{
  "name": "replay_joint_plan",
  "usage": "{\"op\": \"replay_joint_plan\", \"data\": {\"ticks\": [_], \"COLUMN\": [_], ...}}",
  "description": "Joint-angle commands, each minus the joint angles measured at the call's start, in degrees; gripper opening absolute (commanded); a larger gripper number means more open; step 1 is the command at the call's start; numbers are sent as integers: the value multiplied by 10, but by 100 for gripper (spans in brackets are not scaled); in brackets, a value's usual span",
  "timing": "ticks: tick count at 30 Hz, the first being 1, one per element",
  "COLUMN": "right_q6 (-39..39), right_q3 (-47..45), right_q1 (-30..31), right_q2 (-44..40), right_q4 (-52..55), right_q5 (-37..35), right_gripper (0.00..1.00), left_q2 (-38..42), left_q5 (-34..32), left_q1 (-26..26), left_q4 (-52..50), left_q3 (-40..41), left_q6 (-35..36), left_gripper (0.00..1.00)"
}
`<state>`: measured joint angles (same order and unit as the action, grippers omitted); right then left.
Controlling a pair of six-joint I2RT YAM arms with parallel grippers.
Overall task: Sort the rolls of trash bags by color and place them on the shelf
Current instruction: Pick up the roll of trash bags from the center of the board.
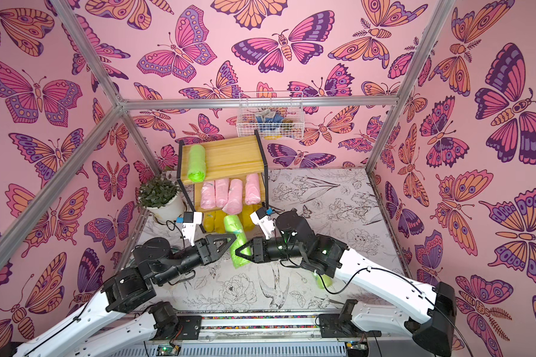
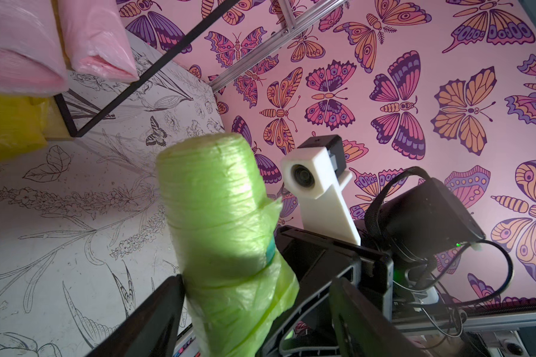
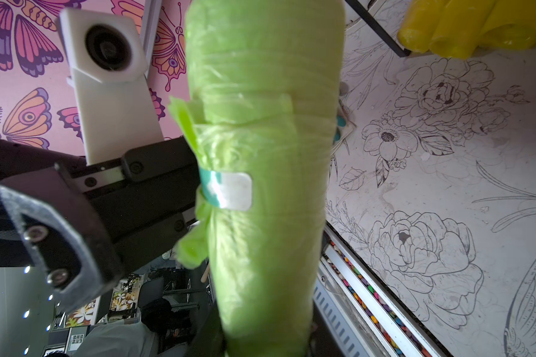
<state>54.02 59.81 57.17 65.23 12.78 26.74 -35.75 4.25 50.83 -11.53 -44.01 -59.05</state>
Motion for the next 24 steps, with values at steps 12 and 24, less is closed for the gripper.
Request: {"op": "replay_joint_plan", "data": {"ticks": [12,24], "right_q6": [0,-12], "right_q3": [32,24], "right_q1": [51,55], "right_q2": [30,20], "right_q4": [-42,14], "right_q5": [40,-28], "right_gripper": [7,39], "left_q2": [6,28], "left_q5": [0,2], "left_q1": [-21,-28], "left_q4": [11,-25], "left_q3": [12,13], "left_q6": [-8,-9], "left_gripper": [81,9]}}
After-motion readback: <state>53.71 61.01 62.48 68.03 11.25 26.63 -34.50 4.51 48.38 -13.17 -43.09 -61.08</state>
